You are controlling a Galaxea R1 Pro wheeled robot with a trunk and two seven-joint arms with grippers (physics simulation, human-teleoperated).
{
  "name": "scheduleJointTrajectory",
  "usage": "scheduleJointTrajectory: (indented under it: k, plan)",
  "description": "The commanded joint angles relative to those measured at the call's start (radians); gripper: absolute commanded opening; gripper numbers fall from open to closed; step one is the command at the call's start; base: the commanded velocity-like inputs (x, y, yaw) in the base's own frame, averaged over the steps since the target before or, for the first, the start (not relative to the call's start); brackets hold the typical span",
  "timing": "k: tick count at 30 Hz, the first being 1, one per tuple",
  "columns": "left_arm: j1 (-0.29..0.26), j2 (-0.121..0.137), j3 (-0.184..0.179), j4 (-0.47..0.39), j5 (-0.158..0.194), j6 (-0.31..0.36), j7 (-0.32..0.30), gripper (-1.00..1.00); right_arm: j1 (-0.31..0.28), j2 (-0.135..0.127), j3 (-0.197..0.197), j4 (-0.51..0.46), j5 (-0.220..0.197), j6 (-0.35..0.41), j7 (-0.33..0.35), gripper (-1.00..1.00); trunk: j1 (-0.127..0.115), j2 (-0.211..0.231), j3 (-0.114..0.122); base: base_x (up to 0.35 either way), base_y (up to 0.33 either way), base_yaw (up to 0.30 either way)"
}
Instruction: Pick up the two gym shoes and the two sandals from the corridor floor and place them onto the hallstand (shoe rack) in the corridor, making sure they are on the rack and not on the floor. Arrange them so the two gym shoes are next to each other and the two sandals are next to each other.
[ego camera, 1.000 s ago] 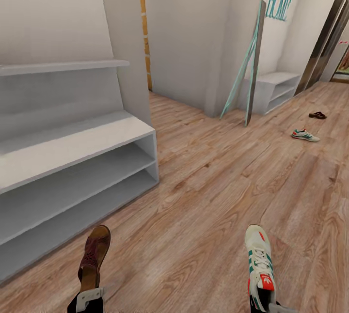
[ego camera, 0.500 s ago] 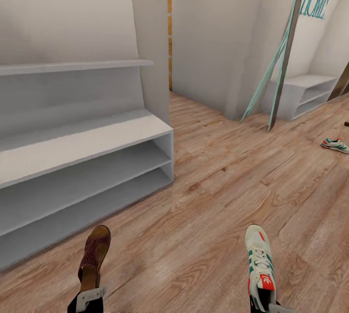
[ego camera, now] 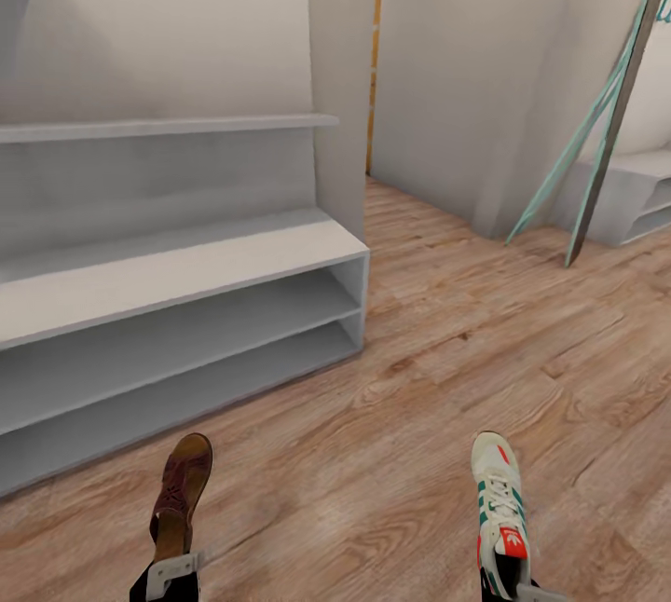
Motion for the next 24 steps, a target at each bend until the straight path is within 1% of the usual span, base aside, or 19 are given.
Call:
scheduleJointTrajectory:
  k: [1,24]
  plan:
    - [-0.001,0.000,-0.002,0.001,-0.001,-0.002,0.003,-1.00,0.000,0.000,0.000,0.000,0.001,-0.003,-0.002,-1.00,0.000,0.000,-0.001,0.000,-0.001,0.279]
    - [-0.001,0.000,-0.002,0.001,-0.001,-0.002,0.003,-1.00,0.000,0.000,0.000,0.000,0.001,-0.003,-0.002,-1.00,0.000,0.000,-0.001,0.000,0.000,0.279]
